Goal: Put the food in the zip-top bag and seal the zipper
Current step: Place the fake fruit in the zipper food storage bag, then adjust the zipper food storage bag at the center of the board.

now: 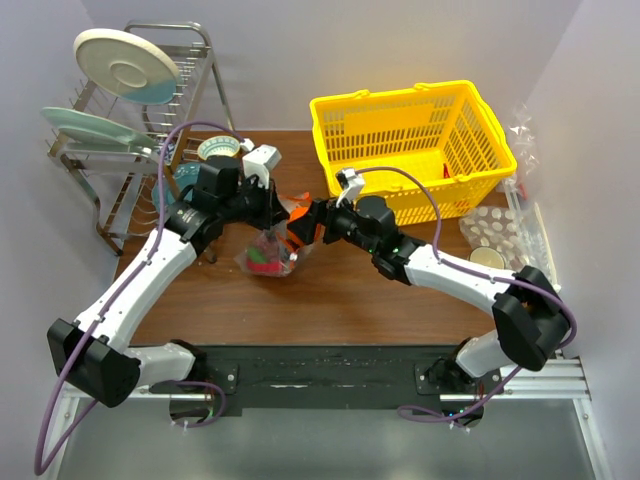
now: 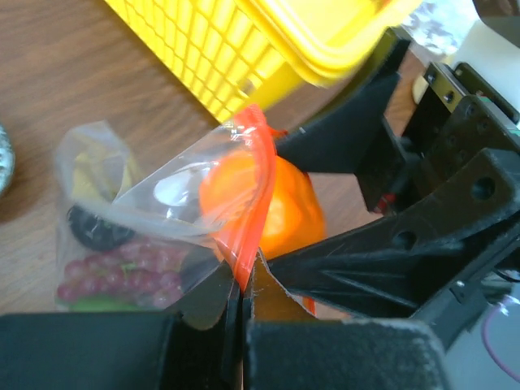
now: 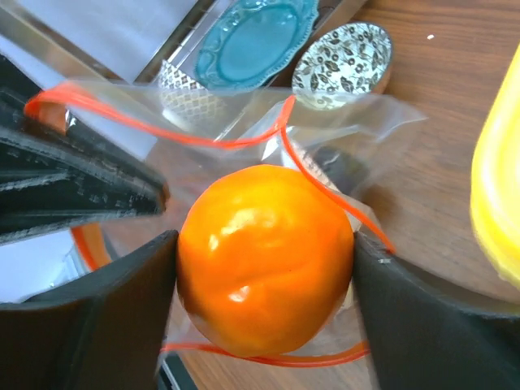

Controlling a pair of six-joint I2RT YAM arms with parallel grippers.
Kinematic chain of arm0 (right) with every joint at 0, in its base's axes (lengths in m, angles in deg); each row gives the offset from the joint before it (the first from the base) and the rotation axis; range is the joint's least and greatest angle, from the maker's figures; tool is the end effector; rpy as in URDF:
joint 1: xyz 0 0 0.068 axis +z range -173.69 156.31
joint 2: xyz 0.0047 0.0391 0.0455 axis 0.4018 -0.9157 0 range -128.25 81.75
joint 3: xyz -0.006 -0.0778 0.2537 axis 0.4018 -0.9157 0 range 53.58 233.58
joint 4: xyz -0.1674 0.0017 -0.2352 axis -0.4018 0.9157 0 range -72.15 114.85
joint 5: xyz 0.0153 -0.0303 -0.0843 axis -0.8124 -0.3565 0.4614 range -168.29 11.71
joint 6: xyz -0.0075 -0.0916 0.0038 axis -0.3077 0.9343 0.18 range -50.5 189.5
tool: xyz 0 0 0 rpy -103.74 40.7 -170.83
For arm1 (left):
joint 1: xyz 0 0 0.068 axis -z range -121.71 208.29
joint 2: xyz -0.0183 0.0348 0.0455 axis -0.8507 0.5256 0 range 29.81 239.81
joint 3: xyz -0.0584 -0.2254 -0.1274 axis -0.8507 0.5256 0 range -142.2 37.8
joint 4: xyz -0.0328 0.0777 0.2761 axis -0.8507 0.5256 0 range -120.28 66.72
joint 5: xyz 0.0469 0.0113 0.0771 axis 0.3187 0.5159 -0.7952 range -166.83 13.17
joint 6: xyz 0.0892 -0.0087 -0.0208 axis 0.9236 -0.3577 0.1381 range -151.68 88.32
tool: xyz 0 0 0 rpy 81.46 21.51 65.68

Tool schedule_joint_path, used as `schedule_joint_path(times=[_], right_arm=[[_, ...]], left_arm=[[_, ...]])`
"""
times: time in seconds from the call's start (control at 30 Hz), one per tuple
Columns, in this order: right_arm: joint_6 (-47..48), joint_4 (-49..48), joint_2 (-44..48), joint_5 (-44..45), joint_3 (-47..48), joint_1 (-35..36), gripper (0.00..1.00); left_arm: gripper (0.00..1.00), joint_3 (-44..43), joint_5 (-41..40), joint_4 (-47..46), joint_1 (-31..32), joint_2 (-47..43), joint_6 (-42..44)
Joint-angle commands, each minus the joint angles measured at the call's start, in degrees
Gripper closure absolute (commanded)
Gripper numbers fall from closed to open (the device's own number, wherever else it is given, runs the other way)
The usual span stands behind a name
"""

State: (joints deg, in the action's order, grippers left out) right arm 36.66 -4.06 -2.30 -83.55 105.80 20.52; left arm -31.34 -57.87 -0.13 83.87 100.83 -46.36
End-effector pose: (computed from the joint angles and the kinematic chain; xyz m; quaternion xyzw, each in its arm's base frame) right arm 0.2898 0.2925 0.2481 -0.1052 0.7581 0.4278 0.4809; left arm 0.2962 -0.1718 0.3263 0.1614 0.8513 -0.2998 0.3992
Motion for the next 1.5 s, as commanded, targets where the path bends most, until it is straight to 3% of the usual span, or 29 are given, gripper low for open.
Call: schedule_joint_path(times=[0.0,0.17,0.33,0.53,0.7,0.9,0.93,1.0,1.2,1.3,1.47], right_arm=[[1.29,3.45,2.04,5.17,4.28,0.35,0.01],[2.16,14.59,6.35,7.19,6.57,0.27,0.02],[3.40,30.49,11.09,10.44,8.51,0.36,0.10],[3.31,35.71,13.39,12.64,5.43,0.36,0.25],[3.05,35.80,8.22,10.54,6.92,0.44,0.34],[1.99,36.58,8.90,8.42,6.75,0.36,0.70],[1.64,36.94,9.43,7.99,7.27,0.35,0.89],[1.64,39.30,10.92,6.76,10.33,0.44,1.00],[5.41,49.84,13.47,6.14,28.41,0.44,1.00],[6.30,52.49,14.00,6.13,32.92,0.44,1.00],[6.04,52.76,12.95,6.23,29.17,0.44,1.00]], left_arm=[[1.00,-1.26,5.73,-2.11,0.26,-1.94,-2.90],[1.00,-0.91,3.80,-2.55,0.26,-1.68,-3.08],[1.00,-0.03,3.19,-3.08,0.26,-1.59,-3.08],[1.00,0.33,3.19,-3.78,0.26,-2.12,-3.16],[1.00,-0.20,4.06,-4.22,0.26,-2.56,-3.78],[1.00,-0.55,2.75,-3.00,0.26,-2.73,-3.34],[1.00,-0.47,2.05,-2.73,0.26,-2.73,-3.25],[1.00,-0.55,0.65,-2.03,0.26,-2.47,-3.25],[1.00,-1.69,-4.27,4.20,0.34,-2.03,-2.46],[1.00,-3.54,-8.83,8.76,0.26,-2.03,-1.85],[1.00,-9.15,-16.14,14.31,0.26,-2.73,-1.93]])
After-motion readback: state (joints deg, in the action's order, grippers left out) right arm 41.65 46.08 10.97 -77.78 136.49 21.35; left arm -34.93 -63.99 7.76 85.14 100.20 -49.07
